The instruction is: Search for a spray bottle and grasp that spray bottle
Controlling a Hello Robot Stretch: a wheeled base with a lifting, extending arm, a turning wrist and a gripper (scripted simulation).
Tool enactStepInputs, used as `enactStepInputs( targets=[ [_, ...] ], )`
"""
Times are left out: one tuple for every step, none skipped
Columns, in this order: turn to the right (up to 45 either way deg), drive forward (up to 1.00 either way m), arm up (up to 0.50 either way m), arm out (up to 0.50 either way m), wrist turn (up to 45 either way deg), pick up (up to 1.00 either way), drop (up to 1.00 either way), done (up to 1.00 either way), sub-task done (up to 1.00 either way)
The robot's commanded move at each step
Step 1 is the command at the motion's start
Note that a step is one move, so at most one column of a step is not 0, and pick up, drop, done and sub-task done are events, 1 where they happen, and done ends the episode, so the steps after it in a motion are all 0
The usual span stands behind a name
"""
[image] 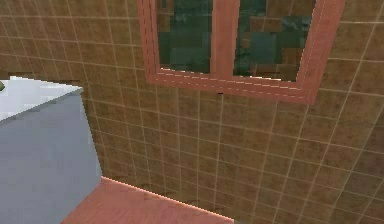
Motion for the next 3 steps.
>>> enactStepInputs(
  targets=[
    [0.0,0.00,0.32,0.00,0.0,0.00,0.00,0.00,0.00],
    [0.0,0.00,0.00,0.48,0.0,0.00,0.00,0.00,0.00],
    [0.0,0.00,0.00,0.00,45.0,0.00,0.00,0.00,0.00]
  ],
)
